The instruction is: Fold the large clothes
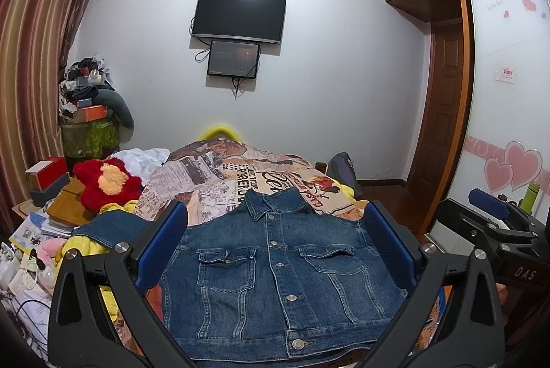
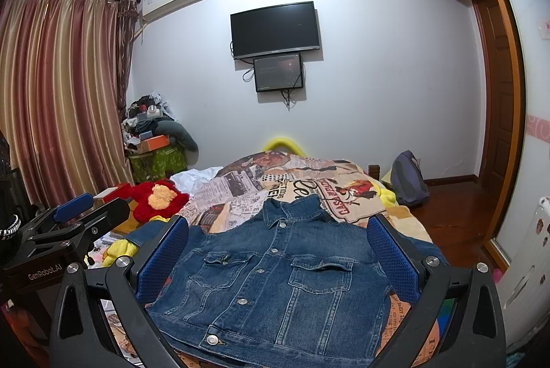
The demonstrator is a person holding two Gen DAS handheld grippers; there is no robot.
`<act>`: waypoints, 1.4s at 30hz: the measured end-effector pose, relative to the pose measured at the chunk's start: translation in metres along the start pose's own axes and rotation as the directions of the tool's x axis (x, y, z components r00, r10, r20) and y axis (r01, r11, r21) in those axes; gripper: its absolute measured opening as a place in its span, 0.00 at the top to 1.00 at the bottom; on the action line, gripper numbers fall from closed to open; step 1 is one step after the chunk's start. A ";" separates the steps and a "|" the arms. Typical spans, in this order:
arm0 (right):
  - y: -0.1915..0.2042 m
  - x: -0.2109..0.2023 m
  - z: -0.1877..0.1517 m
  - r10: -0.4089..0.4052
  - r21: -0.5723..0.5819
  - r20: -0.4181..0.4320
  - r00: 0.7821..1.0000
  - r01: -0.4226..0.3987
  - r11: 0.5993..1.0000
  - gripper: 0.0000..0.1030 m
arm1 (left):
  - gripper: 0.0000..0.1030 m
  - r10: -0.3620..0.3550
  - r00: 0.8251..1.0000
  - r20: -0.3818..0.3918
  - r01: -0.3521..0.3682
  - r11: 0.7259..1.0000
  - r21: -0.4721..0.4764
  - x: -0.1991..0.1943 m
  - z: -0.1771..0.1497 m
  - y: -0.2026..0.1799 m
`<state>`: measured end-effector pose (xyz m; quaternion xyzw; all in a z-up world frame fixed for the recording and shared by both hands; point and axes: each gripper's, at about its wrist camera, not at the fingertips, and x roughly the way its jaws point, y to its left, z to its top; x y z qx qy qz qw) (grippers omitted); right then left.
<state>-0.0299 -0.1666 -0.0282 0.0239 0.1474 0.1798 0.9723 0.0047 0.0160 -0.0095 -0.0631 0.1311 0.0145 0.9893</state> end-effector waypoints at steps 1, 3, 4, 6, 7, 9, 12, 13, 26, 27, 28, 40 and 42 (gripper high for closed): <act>0.000 0.000 0.000 0.000 0.001 0.001 1.000 0.000 1.000 0.00 | 0.00 0.003 1.000 0.001 -0.003 1.000 0.002 0.000 0.000 0.000; 0.000 0.000 0.000 0.000 -0.001 0.001 1.000 0.000 1.000 0.00 | 0.00 0.007 1.000 0.002 -0.007 1.000 0.004 0.000 -0.001 0.000; 0.000 0.000 0.000 -0.001 -0.001 0.001 1.000 0.001 1.000 0.00 | 0.00 0.006 1.000 0.003 -0.006 1.000 0.003 -0.001 -0.001 0.000; 0.000 0.000 0.000 0.000 -0.001 0.001 1.000 0.000 1.000 0.00 | 0.00 0.006 1.000 0.003 -0.006 1.000 0.003 -0.001 -0.002 0.000; 0.000 0.000 0.000 0.000 0.000 0.001 1.000 0.000 1.000 0.00 | 0.00 0.006 1.000 0.003 -0.006 1.000 0.002 -0.001 -0.002 0.000; 0.000 0.000 0.000 -0.001 0.000 0.001 1.000 0.001 1.000 0.00 | 0.00 0.009 1.000 0.002 -0.009 1.000 0.003 0.000 -0.002 0.001; -0.001 0.000 0.000 -0.002 -0.001 0.002 1.000 0.002 1.000 0.00 | 0.00 0.013 1.000 0.001 -0.013 1.000 0.003 0.001 -0.002 0.000; -0.001 0.000 0.000 -0.002 -0.001 0.002 1.000 0.002 1.000 0.00 | 0.00 0.013 1.000 0.001 -0.013 1.000 0.002 0.001 -0.002 -0.001; -0.001 0.000 0.000 -0.003 -0.003 0.002 1.000 0.003 1.000 0.00 | 0.00 0.013 1.000 0.000 -0.013 1.000 0.003 0.001 0.000 -0.001; 0.000 0.000 0.000 -0.003 -0.004 0.002 1.000 0.003 1.000 0.00 | 0.00 0.013 1.000 0.000 -0.013 1.000 0.002 0.001 0.000 -0.001; 0.000 0.000 0.000 -0.003 -0.004 0.003 1.000 0.003 1.000 0.00 | 0.00 0.013 1.000 0.000 -0.013 1.000 0.003 0.001 0.000 -0.001; -0.001 0.002 0.000 -0.006 -0.004 -0.005 1.000 0.006 1.000 0.00 | 0.00 0.017 1.000 0.002 -0.017 1.000 0.009 0.004 0.000 -0.001; -0.003 0.005 0.001 -0.007 -0.003 -0.010 1.000 0.007 1.000 0.00 | 0.00 0.017 1.000 0.001 -0.017 1.000 0.008 0.005 -0.001 0.000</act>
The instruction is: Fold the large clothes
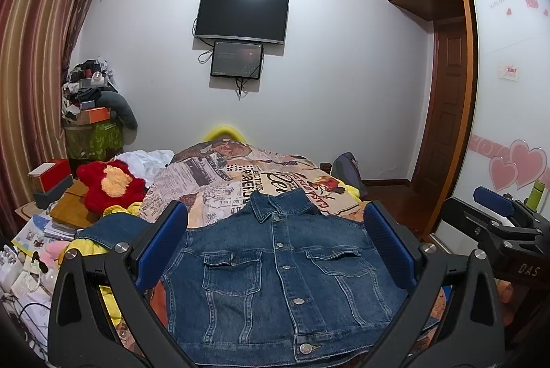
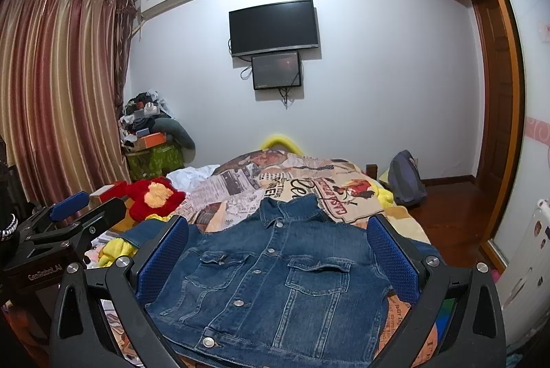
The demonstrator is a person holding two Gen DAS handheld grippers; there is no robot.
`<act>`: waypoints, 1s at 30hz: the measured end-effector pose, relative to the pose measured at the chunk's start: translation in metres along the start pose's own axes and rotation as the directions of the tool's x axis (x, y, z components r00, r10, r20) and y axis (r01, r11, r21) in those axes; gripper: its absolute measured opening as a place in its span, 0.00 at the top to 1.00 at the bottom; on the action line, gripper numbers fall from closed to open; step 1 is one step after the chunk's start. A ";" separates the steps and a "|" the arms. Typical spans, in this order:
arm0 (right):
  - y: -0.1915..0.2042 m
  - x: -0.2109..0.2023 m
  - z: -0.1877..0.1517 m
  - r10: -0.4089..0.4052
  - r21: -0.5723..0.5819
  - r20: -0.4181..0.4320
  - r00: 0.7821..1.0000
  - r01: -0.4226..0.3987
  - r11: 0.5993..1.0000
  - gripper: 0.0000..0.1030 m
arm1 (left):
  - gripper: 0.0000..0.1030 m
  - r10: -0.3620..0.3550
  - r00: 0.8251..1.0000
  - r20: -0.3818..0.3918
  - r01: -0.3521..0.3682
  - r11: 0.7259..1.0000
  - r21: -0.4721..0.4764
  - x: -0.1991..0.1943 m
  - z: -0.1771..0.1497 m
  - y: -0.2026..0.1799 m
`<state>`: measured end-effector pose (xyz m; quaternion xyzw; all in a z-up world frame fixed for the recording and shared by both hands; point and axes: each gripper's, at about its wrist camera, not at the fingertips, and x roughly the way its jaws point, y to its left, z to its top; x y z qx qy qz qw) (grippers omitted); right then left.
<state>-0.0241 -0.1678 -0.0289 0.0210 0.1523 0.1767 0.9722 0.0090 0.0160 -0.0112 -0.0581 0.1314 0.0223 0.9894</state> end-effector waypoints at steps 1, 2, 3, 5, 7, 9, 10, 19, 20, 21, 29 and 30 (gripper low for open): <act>0.000 0.002 0.000 -0.001 -0.002 -0.003 1.000 0.001 1.000 0.00 | 0.00 -0.001 1.000 -0.001 0.001 1.000 0.000 0.000 0.000 0.000; -0.001 0.004 0.001 -0.003 -0.006 -0.005 1.000 0.003 1.000 0.00 | 0.00 0.000 1.000 -0.001 0.000 1.000 0.001 0.001 0.000 0.000; -0.002 0.007 0.002 -0.006 -0.009 -0.007 1.000 0.006 1.000 0.00 | 0.00 0.002 1.000 -0.001 -0.002 1.000 0.003 0.002 0.000 0.001; -0.003 0.016 0.005 -0.009 -0.018 -0.010 1.000 0.009 1.000 0.00 | 0.00 0.009 1.000 0.000 -0.009 1.000 0.007 0.006 0.000 0.002; -0.003 0.026 0.006 -0.019 -0.026 -0.012 1.000 0.019 0.999 0.00 | 0.00 0.021 1.000 -0.001 -0.020 1.000 0.009 0.013 0.002 0.005; -0.005 0.036 0.009 -0.027 -0.033 -0.018 0.999 0.027 0.999 0.00 | 0.00 0.029 1.000 -0.005 -0.029 1.000 0.005 0.022 0.004 0.009; -0.005 0.042 0.011 -0.031 -0.037 -0.022 0.999 0.030 0.999 0.00 | 0.00 0.031 0.999 -0.008 -0.031 1.000 0.002 0.028 0.005 0.012; -0.009 0.119 0.028 -0.056 -0.069 -0.062 0.996 0.052 0.996 0.00 | 0.00 0.173 0.985 0.007 -0.173 0.985 -0.009 0.089 0.015 0.052; -0.010 0.129 0.029 -0.060 -0.068 -0.066 0.996 0.055 0.996 0.00 | 0.00 0.200 0.980 0.005 -0.200 0.980 -0.005 0.098 0.016 0.057; -0.011 0.140 0.031 -0.059 -0.068 -0.073 0.996 0.054 0.996 0.00 | 0.00 0.226 0.974 0.005 -0.226 0.974 -0.002 0.107 0.017 0.065; -0.022 0.230 0.029 -0.009 -0.039 -0.166 0.986 0.002 0.999 0.00 | 0.00 0.323 0.939 -0.115 -0.328 0.944 -0.023 0.183 0.007 0.138; -0.023 0.242 0.027 -0.008 -0.039 -0.185 0.983 0.001 0.999 0.00 | 0.00 0.335 0.931 -0.148 -0.343 0.939 -0.033 0.193 0.002 0.153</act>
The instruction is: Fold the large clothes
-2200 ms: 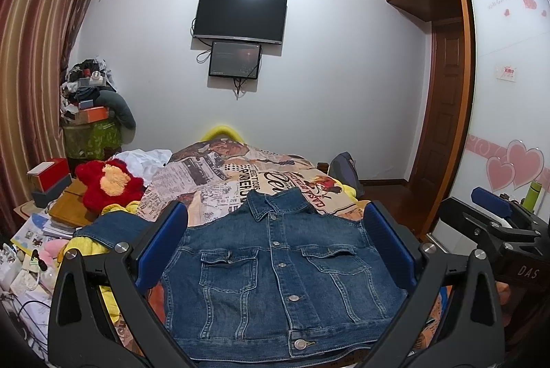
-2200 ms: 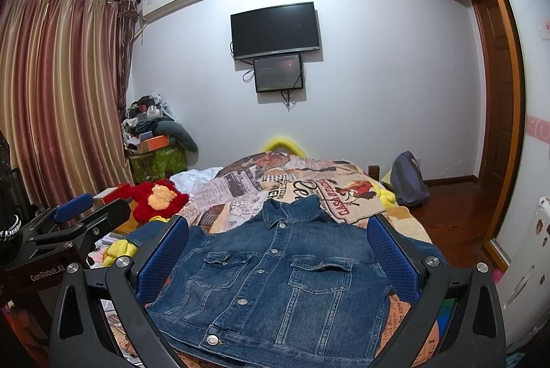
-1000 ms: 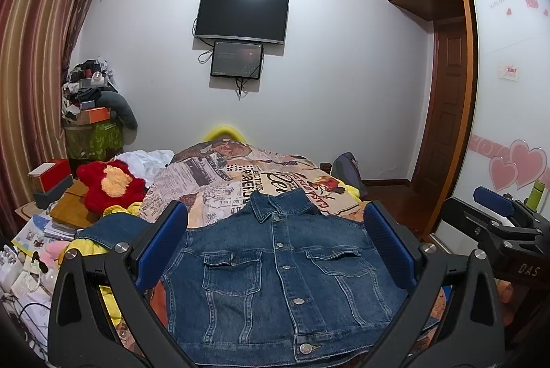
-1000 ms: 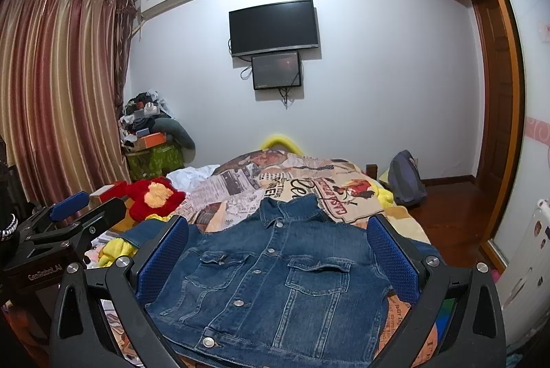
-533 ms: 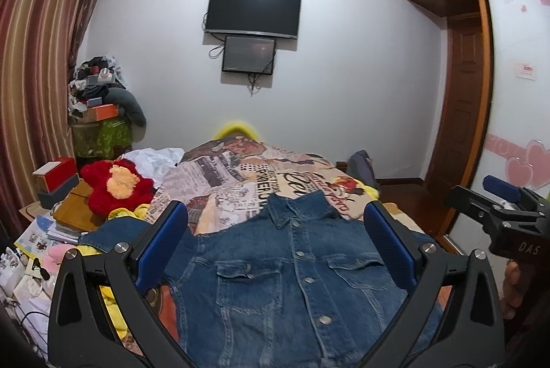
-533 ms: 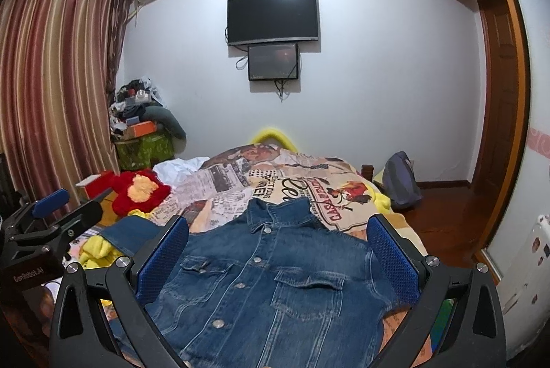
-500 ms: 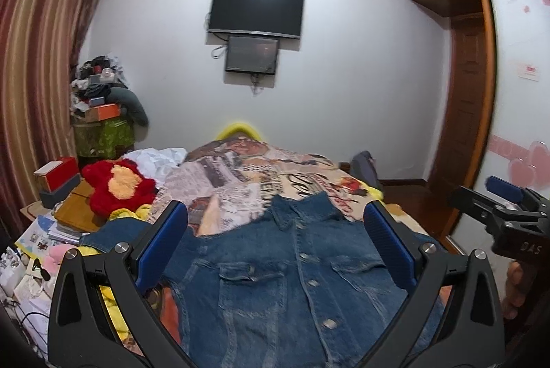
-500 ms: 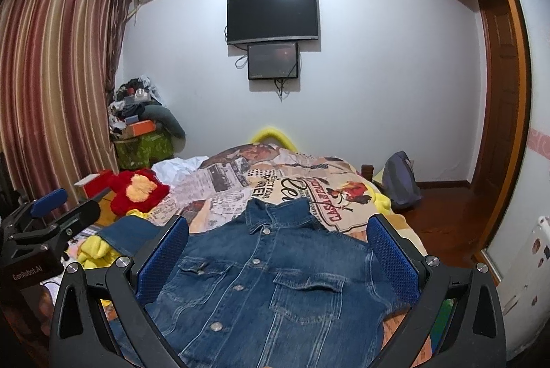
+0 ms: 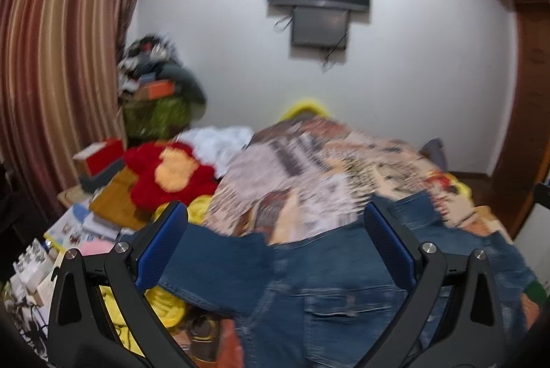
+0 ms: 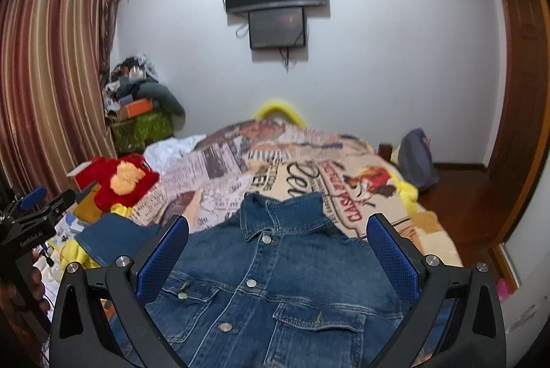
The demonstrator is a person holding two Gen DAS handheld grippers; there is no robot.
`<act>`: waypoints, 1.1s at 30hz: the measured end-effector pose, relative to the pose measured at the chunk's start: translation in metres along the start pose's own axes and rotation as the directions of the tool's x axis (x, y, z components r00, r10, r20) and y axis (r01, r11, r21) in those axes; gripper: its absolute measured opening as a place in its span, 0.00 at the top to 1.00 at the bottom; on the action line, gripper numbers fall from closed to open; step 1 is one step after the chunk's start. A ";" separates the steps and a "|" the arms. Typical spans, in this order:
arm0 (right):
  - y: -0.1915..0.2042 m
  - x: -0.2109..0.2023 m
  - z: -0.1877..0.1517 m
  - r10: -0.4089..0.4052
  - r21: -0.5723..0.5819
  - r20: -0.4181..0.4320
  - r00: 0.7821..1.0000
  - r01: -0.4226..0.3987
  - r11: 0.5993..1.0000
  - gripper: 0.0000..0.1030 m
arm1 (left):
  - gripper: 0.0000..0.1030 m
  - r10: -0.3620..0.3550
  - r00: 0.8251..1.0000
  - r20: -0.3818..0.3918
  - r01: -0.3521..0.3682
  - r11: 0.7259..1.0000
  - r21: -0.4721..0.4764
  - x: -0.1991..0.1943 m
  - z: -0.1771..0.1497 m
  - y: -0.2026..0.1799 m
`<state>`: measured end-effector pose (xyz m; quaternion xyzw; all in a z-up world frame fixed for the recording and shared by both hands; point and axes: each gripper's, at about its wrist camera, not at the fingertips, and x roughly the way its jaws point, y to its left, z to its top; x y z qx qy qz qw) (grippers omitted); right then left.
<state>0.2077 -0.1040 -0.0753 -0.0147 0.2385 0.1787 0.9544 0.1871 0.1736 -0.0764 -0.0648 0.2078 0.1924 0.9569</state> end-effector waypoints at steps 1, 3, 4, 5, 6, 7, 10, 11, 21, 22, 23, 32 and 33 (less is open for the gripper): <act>-0.001 0.015 -0.001 0.002 -0.002 -0.025 1.000 -0.002 1.000 0.00 | 0.00 0.008 1.000 -0.023 -0.008 1.000 -0.010 0.010 -0.003 0.008; -0.002 0.040 -0.005 0.003 -0.006 -0.079 0.997 -0.004 1.000 0.00 | 0.00 0.028 0.996 -0.086 -0.033 0.998 -0.050 0.033 -0.012 0.030; -0.003 0.055 -0.009 -0.001 -0.011 -0.114 0.993 0.000 1.000 0.00 | 0.00 0.034 0.992 -0.118 -0.043 0.996 -0.077 0.045 -0.018 0.042; -0.003 0.067 -0.013 -0.004 -0.017 -0.144 0.990 0.002 1.000 0.00 | 0.00 0.038 0.988 -0.152 -0.054 0.993 -0.102 0.055 -0.025 0.054; -0.003 0.080 -0.017 -0.006 -0.026 -0.177 0.984 0.002 1.000 0.00 | 0.00 0.039 0.981 -0.192 -0.064 0.990 -0.128 0.065 -0.032 0.066; -0.002 0.093 -0.024 -0.008 -0.038 -0.213 0.977 0.000 0.999 0.00 | 0.00 0.034 0.971 -0.237 -0.072 0.986 -0.153 0.076 -0.041 0.078; 0.002 0.128 -0.044 -0.020 -0.090 -0.300 0.954 -0.008 0.996 0.00 | 0.00 0.013 0.933 -0.360 -0.103 0.967 -0.233 0.102 -0.070 0.112; 0.004 0.138 -0.052 -0.023 -0.108 -0.327 0.945 -0.013 0.994 0.00 | 0.00 0.002 0.923 -0.385 -0.109 0.961 -0.255 0.108 -0.077 0.120; 0.010 0.194 -0.093 0.029 -0.090 -0.515 0.856 -0.088 0.992 0.00 | 0.18 -0.217 0.855 -0.471 -0.081 0.841 -0.535 0.144 -0.130 0.175; 0.010 0.195 -0.095 0.032 -0.090 -0.522 0.852 -0.092 0.992 0.00 | 0.21 -0.235 0.852 -0.469 -0.075 0.830 -0.553 0.148 -0.131 0.179; 0.011 0.196 -0.096 0.034 -0.090 -0.527 0.849 -0.095 0.991 0.00 | 0.28 -0.255 0.848 -0.464 -0.067 0.818 -0.571 0.152 -0.131 0.179; 0.007 0.198 -0.094 0.039 -0.070 -0.534 0.845 -0.090 0.993 0.00 | 0.77 -0.053 0.848 -0.527 -0.182 0.905 -0.384 0.169 -0.110 0.164; 0.006 0.196 -0.093 0.038 -0.066 -0.530 0.847 -0.086 0.994 0.00 | 0.79 -0.004 0.854 -0.520 -0.194 0.925 -0.326 0.165 -0.104 0.155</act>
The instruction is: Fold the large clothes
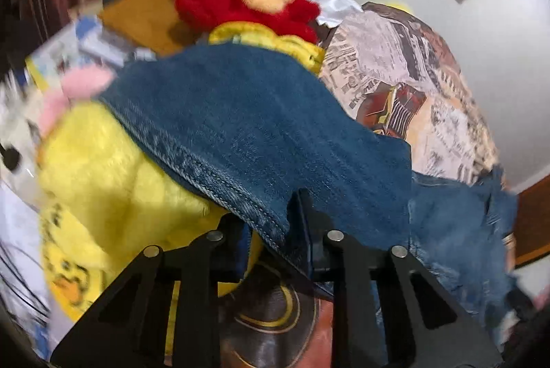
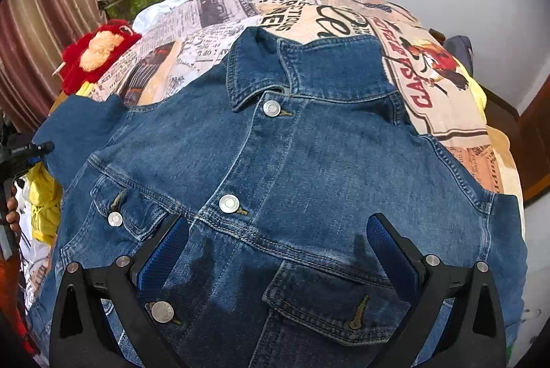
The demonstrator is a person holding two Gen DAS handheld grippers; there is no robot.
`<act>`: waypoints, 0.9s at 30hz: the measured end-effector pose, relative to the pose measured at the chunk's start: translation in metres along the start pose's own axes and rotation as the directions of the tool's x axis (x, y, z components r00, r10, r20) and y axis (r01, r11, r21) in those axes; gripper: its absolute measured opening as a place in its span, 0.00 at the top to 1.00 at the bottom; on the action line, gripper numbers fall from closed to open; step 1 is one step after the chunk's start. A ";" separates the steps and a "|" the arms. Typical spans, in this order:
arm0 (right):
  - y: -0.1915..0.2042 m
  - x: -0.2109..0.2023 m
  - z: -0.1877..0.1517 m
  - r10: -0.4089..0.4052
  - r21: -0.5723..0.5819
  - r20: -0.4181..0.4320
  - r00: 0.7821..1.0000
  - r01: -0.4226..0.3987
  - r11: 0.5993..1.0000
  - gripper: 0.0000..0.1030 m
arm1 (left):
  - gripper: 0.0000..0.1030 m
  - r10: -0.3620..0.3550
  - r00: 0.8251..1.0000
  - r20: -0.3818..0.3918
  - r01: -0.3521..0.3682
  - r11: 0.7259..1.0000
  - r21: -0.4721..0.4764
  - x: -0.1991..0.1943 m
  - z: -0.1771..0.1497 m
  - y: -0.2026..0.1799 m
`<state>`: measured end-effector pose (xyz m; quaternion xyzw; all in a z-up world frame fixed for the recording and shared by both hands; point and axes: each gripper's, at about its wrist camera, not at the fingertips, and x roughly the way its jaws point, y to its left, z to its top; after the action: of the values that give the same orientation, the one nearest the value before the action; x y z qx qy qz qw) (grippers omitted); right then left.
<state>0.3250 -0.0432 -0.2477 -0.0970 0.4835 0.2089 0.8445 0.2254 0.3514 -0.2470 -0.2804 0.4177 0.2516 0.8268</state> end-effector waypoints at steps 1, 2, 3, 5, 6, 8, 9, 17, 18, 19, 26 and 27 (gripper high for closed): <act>-0.002 -0.003 0.001 0.000 0.006 0.006 1.000 0.000 1.000 0.00 | 0.79 0.039 0.999 0.025 -0.040 0.998 0.052 -0.006 0.000 -0.010; -0.003 -0.005 0.001 0.000 0.013 0.012 1.000 -0.001 1.000 0.00 | 0.82 0.076 0.995 0.063 -0.083 0.990 0.112 -0.013 0.000 -0.022; -0.004 -0.008 0.001 0.001 0.022 0.018 1.000 -0.002 1.000 0.00 | 0.87 0.099 0.988 0.121 -0.120 0.977 0.178 -0.025 0.001 -0.036; -0.007 -0.016 0.001 0.005 0.036 0.033 0.999 -0.006 0.999 0.00 | 0.88 0.071 0.981 0.181 -0.114 0.964 0.240 -0.046 0.005 -0.059; -0.009 -0.020 0.002 0.007 0.041 0.042 0.999 -0.008 0.999 0.00 | 0.88 0.049 0.980 0.192 -0.097 0.963 0.250 -0.052 0.009 -0.065; -0.011 -0.030 0.002 0.006 0.048 0.063 0.998 -0.009 0.999 0.00 | 0.89 -0.010 0.979 0.205 -0.047 0.962 0.271 -0.066 0.015 -0.081; -0.012 -0.037 0.002 0.004 0.051 0.078 0.997 -0.008 0.999 0.00 | 0.91 -0.043 0.977 0.208 -0.020 0.957 0.288 -0.073 0.017 -0.091; -0.024 -0.079 -0.006 -0.036 0.038 0.164 0.986 0.030 0.999 0.00 | 0.93 -0.260 0.957 0.130 0.166 0.856 0.490 -0.094 -0.019 -0.183; -0.026 -0.083 -0.008 -0.041 0.038 0.171 0.984 0.035 0.999 0.00 | 0.93 -0.284 0.955 0.087 0.201 0.834 0.513 -0.089 -0.032 -0.196; -0.026 -0.087 -0.009 -0.046 0.040 0.175 0.983 0.040 0.998 0.00 | 0.93 -0.302 0.953 0.036 0.240 0.818 0.522 -0.083 -0.040 -0.205; -0.038 -0.106 -0.022 -0.050 0.067 0.192 0.980 0.038 0.997 0.00 | 0.92 -0.255 0.916 -0.309 0.387 0.763 0.517 -0.016 -0.108 -0.243; -0.039 -0.108 -0.024 -0.050 0.071 0.194 0.980 0.037 0.997 0.00 | 0.88 -0.234 0.915 -0.328 0.382 0.763 0.522 -0.011 -0.114 -0.243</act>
<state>0.2760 -0.1148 -0.1686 -0.0583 0.4026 0.1825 0.8951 0.3154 0.0988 -0.2327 -0.1111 0.5196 -0.0631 0.8448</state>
